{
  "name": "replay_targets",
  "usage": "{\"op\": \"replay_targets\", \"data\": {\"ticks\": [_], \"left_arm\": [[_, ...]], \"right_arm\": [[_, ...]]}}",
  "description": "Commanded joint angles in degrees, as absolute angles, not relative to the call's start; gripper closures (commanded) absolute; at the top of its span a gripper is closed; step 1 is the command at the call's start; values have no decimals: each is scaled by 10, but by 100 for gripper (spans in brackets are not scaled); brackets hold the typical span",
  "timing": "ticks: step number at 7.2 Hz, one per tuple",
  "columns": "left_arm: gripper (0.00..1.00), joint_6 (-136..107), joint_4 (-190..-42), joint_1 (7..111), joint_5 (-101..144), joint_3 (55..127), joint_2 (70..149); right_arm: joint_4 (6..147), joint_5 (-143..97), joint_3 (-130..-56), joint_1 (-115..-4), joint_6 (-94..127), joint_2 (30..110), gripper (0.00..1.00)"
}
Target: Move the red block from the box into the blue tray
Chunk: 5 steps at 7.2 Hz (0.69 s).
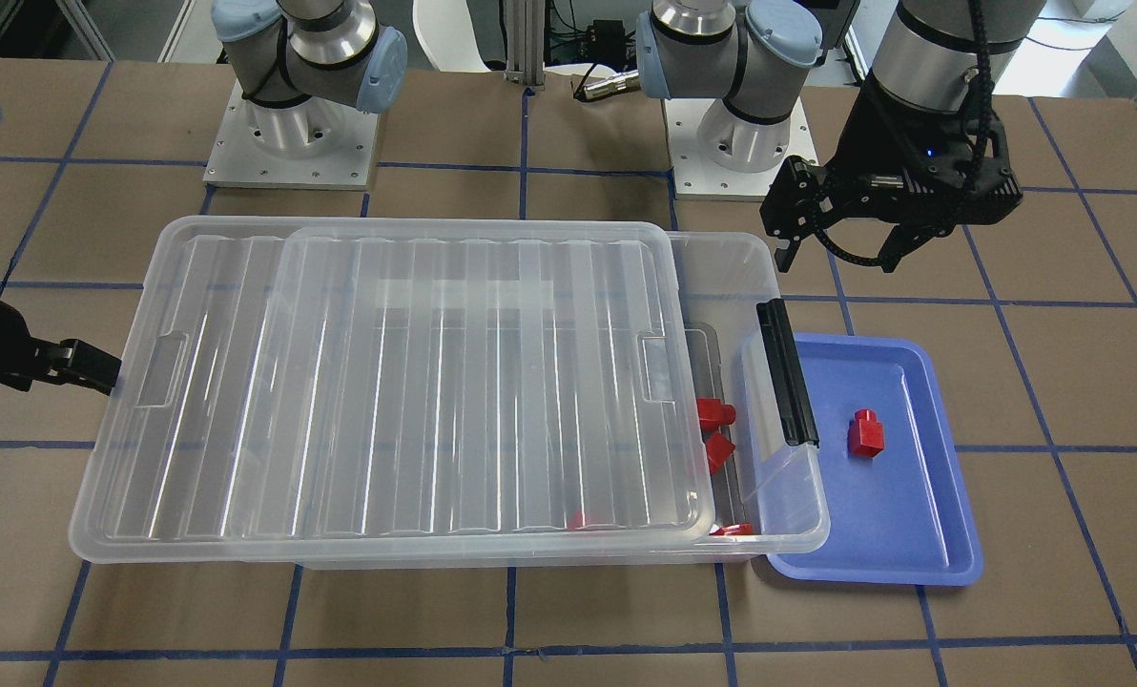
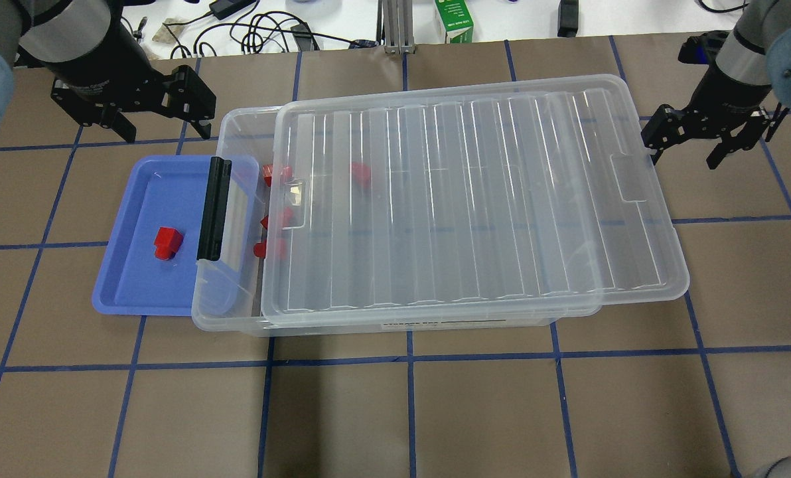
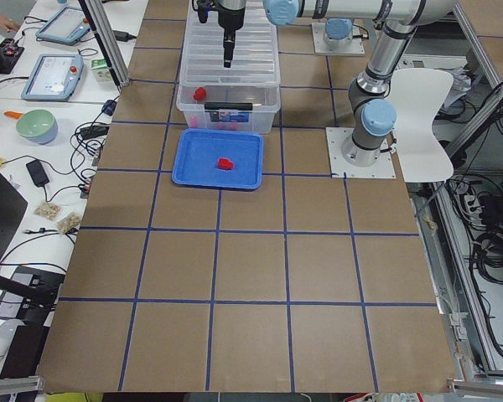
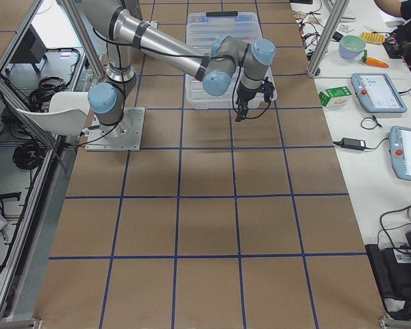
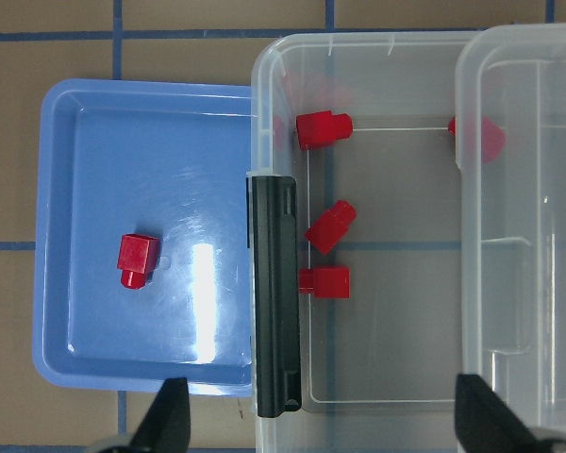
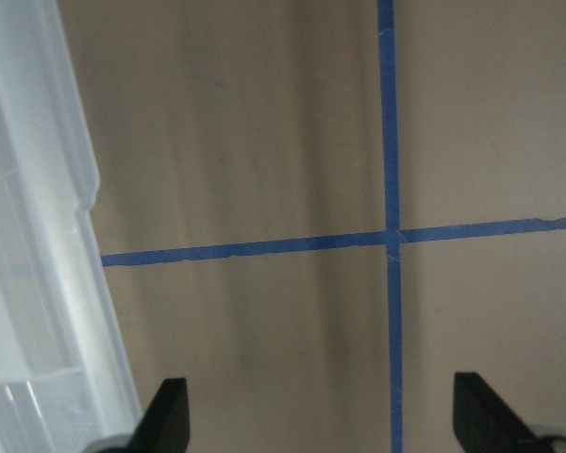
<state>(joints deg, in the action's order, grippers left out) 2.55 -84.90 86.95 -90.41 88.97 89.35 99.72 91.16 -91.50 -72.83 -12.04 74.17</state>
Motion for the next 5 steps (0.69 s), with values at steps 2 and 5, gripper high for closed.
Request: {"op": "replay_targets", "data": {"ticks": [2,5], "left_arm": [[0,25,-849,870,-904,892,893],[0,25,-849,871,-904,896,890]], "right_arm": [[1005,912,-917,-772,-56,742,0],[1010,912,-917,-802,-25,742,0]]}}
